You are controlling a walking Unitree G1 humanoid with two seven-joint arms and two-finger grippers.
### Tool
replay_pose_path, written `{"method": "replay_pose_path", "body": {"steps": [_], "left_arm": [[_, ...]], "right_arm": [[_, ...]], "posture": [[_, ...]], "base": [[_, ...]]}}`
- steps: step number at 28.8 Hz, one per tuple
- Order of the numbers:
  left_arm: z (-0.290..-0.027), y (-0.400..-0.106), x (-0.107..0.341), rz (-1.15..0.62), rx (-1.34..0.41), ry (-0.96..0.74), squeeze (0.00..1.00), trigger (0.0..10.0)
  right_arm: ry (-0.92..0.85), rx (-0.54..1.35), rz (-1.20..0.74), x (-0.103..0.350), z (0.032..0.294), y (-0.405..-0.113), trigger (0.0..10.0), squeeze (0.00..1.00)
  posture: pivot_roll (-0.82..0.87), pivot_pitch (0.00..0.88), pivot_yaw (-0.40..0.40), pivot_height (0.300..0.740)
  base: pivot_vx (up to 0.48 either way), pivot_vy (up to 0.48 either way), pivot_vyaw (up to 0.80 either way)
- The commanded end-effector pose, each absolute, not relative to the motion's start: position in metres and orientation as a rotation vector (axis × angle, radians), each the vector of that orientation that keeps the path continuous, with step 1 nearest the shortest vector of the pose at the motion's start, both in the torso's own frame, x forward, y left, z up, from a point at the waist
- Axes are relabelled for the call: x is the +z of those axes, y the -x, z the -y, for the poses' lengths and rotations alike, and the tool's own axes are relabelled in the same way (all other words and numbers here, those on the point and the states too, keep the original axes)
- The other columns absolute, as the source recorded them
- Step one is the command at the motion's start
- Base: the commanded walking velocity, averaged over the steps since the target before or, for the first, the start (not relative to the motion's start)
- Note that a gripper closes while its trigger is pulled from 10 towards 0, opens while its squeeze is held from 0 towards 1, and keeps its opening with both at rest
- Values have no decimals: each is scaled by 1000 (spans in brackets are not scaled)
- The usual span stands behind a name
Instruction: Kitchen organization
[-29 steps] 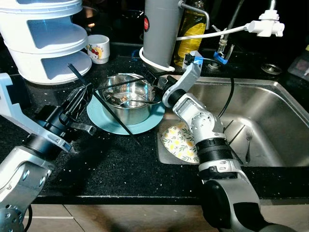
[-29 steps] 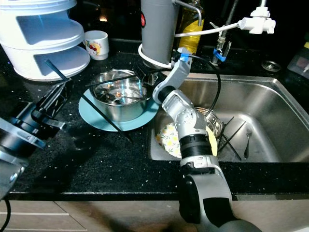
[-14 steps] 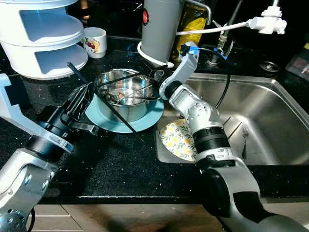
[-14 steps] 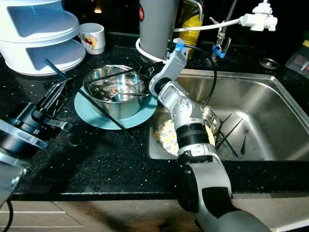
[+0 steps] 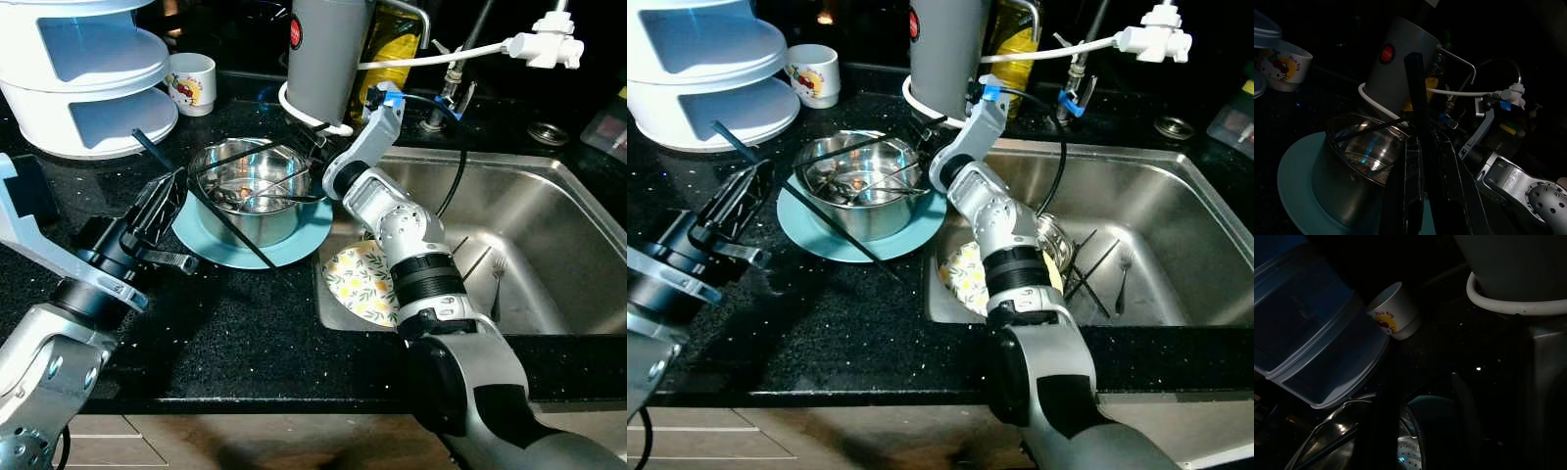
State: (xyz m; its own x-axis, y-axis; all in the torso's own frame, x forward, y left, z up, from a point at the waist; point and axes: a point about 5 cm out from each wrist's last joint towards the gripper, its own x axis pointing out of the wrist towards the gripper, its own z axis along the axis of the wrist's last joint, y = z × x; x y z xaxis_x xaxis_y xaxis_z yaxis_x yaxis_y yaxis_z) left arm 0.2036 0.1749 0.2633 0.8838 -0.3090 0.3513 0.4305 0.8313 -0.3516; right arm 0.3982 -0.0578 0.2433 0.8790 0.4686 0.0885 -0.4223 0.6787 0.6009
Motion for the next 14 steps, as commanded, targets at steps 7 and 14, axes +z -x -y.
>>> {"method": "replay_pose_path", "body": {"steps": [7, 14], "left_arm": [[-171, -205, 255, 227, -399, 421, 0, 10000], [-169, -207, 256, 230, -407, 423, 0, 10000]], "right_arm": [[-622, 466, -101, 235, 66, -401, 4157, 0], [-681, 441, 41, 254, 83, -404, 10000, 0]], "posture": [[169, 56, -143, 740], [169, 54, -141, 740]], "base": [[0, 0, 0], [0, 0, 0]]}}
